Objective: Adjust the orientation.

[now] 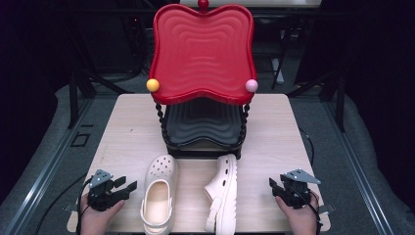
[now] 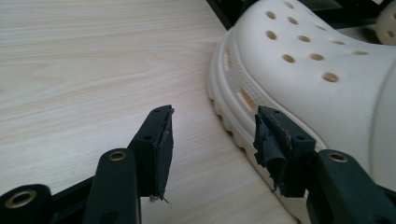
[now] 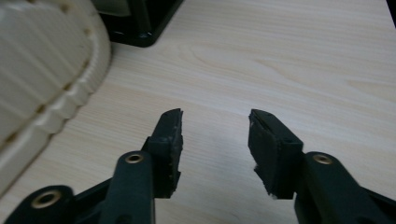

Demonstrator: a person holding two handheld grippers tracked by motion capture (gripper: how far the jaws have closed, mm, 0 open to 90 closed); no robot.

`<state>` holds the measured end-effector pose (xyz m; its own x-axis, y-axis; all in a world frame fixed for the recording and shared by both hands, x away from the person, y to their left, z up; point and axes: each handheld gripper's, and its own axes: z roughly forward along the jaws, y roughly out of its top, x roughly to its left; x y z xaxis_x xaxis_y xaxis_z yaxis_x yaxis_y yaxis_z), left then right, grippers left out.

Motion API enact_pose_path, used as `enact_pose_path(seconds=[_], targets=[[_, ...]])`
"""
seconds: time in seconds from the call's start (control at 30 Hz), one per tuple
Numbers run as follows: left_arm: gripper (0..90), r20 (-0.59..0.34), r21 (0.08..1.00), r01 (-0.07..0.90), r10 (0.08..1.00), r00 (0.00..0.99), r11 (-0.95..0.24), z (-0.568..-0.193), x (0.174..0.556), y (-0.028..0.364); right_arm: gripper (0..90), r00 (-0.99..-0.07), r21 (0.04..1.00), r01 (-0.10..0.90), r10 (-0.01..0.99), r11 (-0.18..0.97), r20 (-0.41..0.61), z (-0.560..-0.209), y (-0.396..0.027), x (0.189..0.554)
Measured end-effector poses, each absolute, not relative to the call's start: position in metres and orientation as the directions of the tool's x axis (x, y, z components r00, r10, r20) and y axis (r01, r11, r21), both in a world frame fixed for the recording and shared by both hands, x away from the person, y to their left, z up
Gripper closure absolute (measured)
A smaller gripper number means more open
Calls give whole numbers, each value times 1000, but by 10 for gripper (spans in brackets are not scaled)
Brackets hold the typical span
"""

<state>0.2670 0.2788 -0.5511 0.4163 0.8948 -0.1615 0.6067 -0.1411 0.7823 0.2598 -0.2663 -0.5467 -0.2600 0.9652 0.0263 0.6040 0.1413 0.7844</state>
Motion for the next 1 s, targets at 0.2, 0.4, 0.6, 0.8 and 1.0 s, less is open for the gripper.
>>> enact_pose_path(seconds=[0.2, 0.4, 0.6, 0.8, 1.0], targets=[[501, -185, 784, 605, 878, 441, -139, -554, 273, 274, 564, -343, 804, 569, 938, 174, 39, -541, -255, 257], [516, -165, 777, 604, 869, 466, -176, -551, 269, 267, 604, -416, 818, 534, 909, 215, 33, -539, -234, 257], [531, -187, 804, 576, 857, 480, -147, -532, 255, 260, 594, -412, 802, 556, 910, 217, 40, -537, -232, 253], [548, -142, 811, 551, 847, 513, -197, -527, 243, 248, 590, -372, 824, 545, 925, 152, 76, -539, -241, 255], [557, -160, 818, 549, 849, 504, -171, -521, 237, 243, 582, -346, 816, 569, 929, 98, 130, -543, -252, 258]])
